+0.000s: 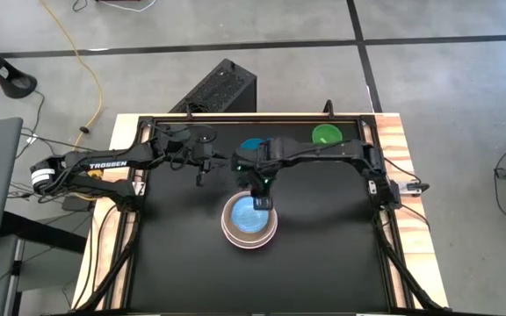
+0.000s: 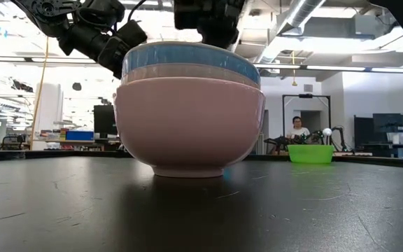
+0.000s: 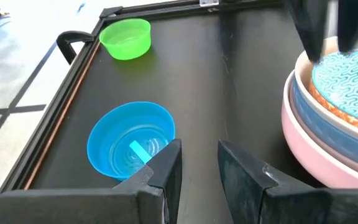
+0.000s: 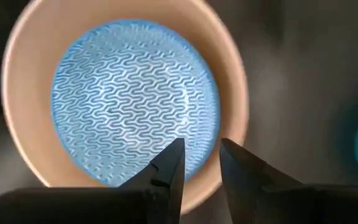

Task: Nest bowls inside each other
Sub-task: Stack the transparent blue bowl into the blue patterned bowl, then stack the transparent green bowl into the transparent blue bowl

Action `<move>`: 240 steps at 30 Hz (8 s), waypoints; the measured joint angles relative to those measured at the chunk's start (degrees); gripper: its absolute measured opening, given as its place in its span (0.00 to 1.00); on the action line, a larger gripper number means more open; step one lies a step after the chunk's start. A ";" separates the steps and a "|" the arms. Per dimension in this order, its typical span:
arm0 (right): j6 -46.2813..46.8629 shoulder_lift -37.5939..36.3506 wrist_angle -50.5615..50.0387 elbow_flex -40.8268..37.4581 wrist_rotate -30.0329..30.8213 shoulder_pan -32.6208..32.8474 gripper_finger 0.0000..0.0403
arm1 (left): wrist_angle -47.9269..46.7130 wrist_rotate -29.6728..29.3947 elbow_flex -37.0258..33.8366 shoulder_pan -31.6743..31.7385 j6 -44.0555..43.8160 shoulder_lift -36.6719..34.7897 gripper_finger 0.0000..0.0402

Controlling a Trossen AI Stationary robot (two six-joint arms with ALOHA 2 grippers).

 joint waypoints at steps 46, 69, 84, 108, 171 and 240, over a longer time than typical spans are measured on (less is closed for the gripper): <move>7.80 -1.05 36.79 -27.25 8.85 -26.16 0.29 | -3.57 0.01 0.02 -0.09 -1.00 0.02 0.23; 4.74 -1.73 35.90 -27.26 8.41 -25.91 0.03 | -4.24 0.00 0.02 -0.11 -1.57 0.02 0.23; 5.77 -22.70 28.37 -27.22 4.16 -14.40 0.00 | -4.38 -0.39 0.02 -0.11 -1.05 0.02 0.23; 9.38 -13.88 33.41 -27.21 -0.47 0.54 0.00 | -5.02 0.03 0.04 -0.24 -2.76 0.02 0.23; 4.28 -17.18 24.87 -52.39 13.25 -58.53 0.35 | -2.63 -0.37 0.04 -0.26 -6.24 0.02 0.23; 16.38 -14.63 27.86 -24.81 4.55 4.17 0.22 | -5.06 2.80 0.04 -0.33 -2.42 0.02 0.23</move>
